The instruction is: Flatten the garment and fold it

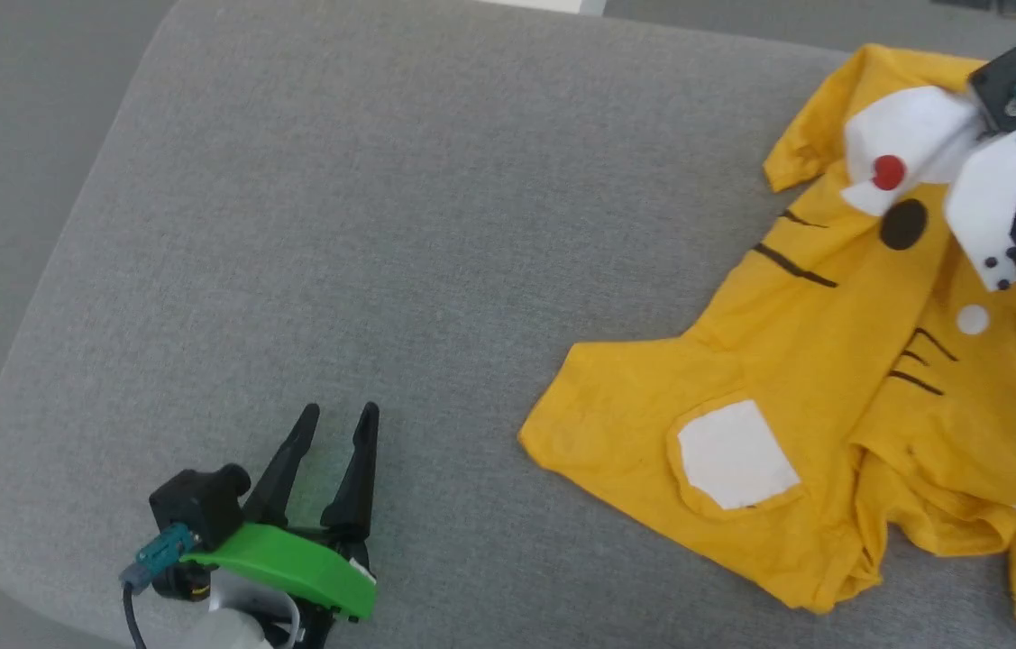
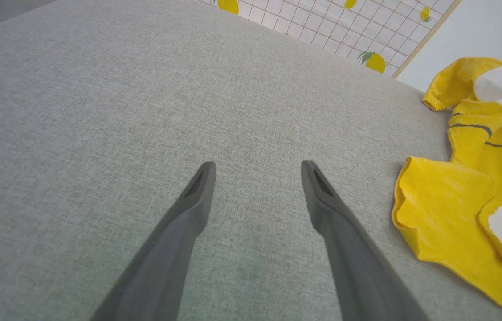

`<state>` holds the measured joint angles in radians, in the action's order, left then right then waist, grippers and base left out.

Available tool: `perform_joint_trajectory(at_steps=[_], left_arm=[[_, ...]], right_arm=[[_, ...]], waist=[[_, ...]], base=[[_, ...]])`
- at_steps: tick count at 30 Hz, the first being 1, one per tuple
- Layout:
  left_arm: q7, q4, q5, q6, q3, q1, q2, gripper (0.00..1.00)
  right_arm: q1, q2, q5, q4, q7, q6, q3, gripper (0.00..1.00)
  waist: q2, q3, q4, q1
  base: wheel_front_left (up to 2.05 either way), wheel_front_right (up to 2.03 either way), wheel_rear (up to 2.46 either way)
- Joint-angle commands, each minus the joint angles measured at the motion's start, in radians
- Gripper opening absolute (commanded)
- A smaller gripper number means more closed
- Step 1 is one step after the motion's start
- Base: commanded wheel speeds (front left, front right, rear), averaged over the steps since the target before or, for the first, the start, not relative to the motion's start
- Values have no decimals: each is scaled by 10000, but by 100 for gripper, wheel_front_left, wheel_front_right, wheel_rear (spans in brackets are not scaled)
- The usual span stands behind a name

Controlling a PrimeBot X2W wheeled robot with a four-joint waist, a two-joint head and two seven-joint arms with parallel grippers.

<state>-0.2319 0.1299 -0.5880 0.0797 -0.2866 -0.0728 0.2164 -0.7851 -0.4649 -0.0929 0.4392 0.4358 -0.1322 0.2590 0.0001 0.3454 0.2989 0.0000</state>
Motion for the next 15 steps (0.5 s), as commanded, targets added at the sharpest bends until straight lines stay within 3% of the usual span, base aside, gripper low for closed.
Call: perform_joint_trajectory(at_steps=[1, 3, 4, 5, 6, 15], left_arm=[[-80, 68, -24, 71, -30, -246, -46, 100], [-109, 160, -46, 138, -60, -392, -57, 100], [-125, 214, -56, 169, -75, -468, -61, 100], [-137, 268, -65, 197, -96, -537, -66, 100], [-148, 309, -71, 219, -114, -593, -71, 100], [-231, 591, -72, 325, -107, -794, -25, 100]], right_arm=[[-94, 60, -203, 211, -72, 15, -185, 0], [-41, 265, -445, 533, -46, 15, -558, 16], [4, 382, -585, 689, -55, 15, -702, 48], [36, 503, -699, 826, -70, 15, -840, 96], [57, 601, -783, 931, -74, 15, -953, 100], [-182, 1357, -808, 1126, -318, 15, -1353, 100]], waist=[[-1, 443, 413, 0], [-1, 598, 508, 0], [-1, 667, 536, 0], [-1, 737, 547, 0], [-1, 781, 545, 0], [-1, 609, 21, 0]], base=[[0, 0, 0], [0, 0, 0], [0, 0, 0], [0, 0, 0], [0, 0, 0], [0, 0, 0]])
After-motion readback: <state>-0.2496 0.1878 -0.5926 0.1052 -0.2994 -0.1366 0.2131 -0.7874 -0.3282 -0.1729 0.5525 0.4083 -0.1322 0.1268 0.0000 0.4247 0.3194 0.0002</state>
